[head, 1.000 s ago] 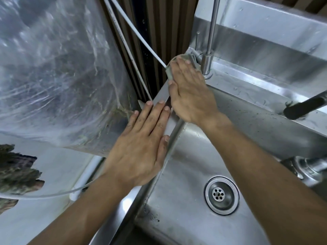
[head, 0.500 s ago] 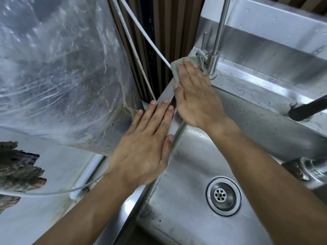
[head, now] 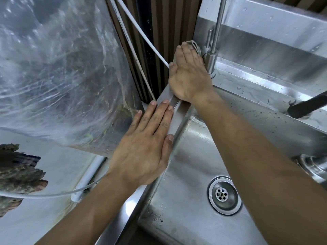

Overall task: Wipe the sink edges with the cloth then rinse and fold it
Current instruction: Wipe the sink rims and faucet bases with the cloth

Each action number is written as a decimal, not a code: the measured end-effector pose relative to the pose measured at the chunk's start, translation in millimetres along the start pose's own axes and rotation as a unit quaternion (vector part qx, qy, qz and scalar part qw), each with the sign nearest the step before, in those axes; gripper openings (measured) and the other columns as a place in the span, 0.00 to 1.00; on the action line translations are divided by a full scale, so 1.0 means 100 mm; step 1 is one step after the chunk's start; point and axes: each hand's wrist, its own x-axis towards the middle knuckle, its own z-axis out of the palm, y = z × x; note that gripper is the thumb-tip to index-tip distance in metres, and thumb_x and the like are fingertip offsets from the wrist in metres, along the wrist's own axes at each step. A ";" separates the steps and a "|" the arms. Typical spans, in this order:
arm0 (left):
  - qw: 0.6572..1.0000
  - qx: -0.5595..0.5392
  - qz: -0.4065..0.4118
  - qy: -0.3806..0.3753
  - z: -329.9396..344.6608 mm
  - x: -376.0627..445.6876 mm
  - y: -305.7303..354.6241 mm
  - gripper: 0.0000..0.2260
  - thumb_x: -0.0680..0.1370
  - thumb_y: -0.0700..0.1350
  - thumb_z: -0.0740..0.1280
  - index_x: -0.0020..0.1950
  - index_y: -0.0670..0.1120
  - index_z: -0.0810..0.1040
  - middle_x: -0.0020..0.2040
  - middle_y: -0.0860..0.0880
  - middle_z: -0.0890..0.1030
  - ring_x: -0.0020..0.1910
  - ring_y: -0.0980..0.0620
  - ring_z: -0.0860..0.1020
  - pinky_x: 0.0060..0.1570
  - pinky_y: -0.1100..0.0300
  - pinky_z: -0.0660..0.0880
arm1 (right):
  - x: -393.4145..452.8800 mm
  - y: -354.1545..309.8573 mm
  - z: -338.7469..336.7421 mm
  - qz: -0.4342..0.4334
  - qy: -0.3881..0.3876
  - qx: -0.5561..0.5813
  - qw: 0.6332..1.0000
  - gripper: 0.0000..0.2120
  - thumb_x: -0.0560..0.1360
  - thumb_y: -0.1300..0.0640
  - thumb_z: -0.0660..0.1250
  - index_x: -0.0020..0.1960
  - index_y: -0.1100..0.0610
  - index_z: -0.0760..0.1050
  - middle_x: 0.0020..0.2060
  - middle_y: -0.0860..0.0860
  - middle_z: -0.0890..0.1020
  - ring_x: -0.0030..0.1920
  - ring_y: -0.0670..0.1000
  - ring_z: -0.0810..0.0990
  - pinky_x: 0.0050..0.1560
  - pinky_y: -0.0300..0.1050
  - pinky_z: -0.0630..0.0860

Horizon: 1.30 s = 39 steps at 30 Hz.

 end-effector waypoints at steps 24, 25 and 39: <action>1.000 0.011 0.003 0.011 0.03 0.01 -0.01 0.28 0.86 0.54 0.44 0.85 0.45 0.50 0.85 0.49 0.48 0.84 0.50 0.44 0.82 0.45 0.52 | -0.02 0.01 0.00 -0.040 0.004 -0.079 0.996 0.31 0.86 0.47 0.45 0.84 0.62 0.45 0.84 0.57 0.43 0.83 0.54 0.37 0.81 0.50 0.33; 1.000 0.013 0.002 0.009 0.03 0.01 0.00 0.28 0.86 0.54 0.44 0.85 0.45 0.49 0.85 0.49 0.48 0.84 0.50 0.43 0.82 0.45 0.51 | -0.07 0.00 0.01 -0.040 0.006 -0.074 0.996 0.31 0.86 0.47 0.45 0.84 0.61 0.45 0.84 0.57 0.43 0.83 0.54 0.37 0.82 0.50 0.34; 1.000 0.012 0.003 0.008 0.03 0.02 0.00 0.28 0.85 0.54 0.43 0.85 0.45 0.49 0.85 0.49 0.48 0.84 0.50 0.43 0.81 0.44 0.53 | 0.02 0.01 0.01 -0.020 -0.025 -0.013 0.999 0.29 0.87 0.49 0.44 0.84 0.60 0.45 0.84 0.54 0.44 0.83 0.52 0.38 0.81 0.47 0.35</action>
